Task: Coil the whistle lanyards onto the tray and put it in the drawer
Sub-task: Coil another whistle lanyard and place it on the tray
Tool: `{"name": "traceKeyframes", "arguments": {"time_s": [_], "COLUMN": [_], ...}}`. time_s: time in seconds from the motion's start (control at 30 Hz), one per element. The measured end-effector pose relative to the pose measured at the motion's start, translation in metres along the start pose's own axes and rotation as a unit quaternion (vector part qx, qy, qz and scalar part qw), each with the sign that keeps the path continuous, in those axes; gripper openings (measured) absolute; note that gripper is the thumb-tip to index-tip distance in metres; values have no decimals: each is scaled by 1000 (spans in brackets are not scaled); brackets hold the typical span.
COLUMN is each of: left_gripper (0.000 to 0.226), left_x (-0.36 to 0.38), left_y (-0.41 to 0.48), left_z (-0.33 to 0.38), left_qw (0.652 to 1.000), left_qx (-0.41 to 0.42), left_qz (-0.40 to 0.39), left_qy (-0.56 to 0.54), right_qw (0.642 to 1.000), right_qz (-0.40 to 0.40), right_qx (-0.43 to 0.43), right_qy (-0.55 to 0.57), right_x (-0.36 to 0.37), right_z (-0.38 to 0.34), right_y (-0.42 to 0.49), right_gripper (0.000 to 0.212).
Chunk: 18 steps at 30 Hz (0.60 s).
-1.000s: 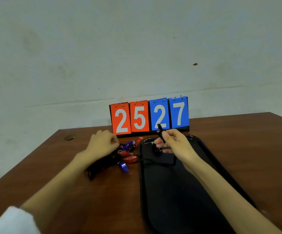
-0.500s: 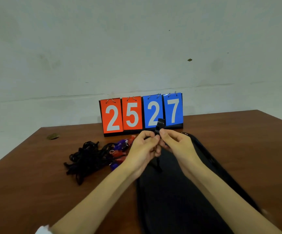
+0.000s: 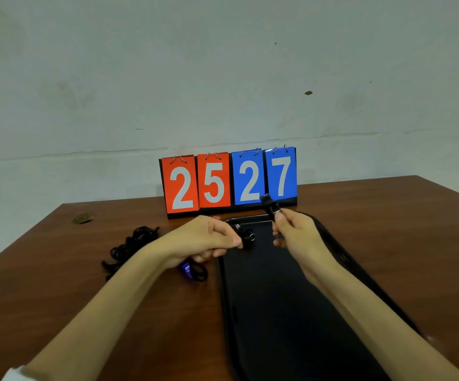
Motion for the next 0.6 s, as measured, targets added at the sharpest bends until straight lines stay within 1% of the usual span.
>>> {"name": "traceKeyframes", "arguments": {"time_s": [0.1, 0.17, 0.2, 0.27, 0.33, 0.4, 0.5, 0.6], "left_gripper": [6, 5, 6, 11, 11, 9, 10, 15], "left_x": [-11, -13, -12, -13, -17, -20, -20, -10], "left_y": [-9, -14, -17, -20, -22, -20, -15, -10], "left_z": [20, 32, 36, 41, 43, 41, 32, 21], "left_qw": [991, 982, 979, 977, 975, 975, 984, 995], "left_qx": [72, 117, 130, 145, 153, 158, 126, 92], "left_qz": [31, 34, 30, 33, 58, 75, 80, 27], "left_qy": [113, 146, 152, 155, 150, 137, 93, 6], "right_qw": [989, 977, 974, 972, 971, 967, 972, 980], "right_qz": [-71, -92, -105, -148, -190, -206, -188, -147], "right_qx": [-45, -64, -70, -78, -87, -112, -134, -134], "right_qy": [-122, -183, -190, -164, -120, -96, -47, 6], "right_x": [12, 19, 22, 30, 37, 40, 36, 27], "right_z": [-5, -5, -6, -9, -13, -19, -26, -30], "right_y": [-7, -11, -13, -17, -22, -25, -26, -24], "right_gripper": [14, 10, 9, 7, 10, 10, 12, 13]}}
Point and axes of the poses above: each hand's wrist, its own y-axis towards the middle knuckle, its own x-axis out of the palm, z = x × y, the point moved 7 cm from there along y, towards the middle knuckle, and after that the axes turned 5 degrees about -y, right-handed, at the moved point
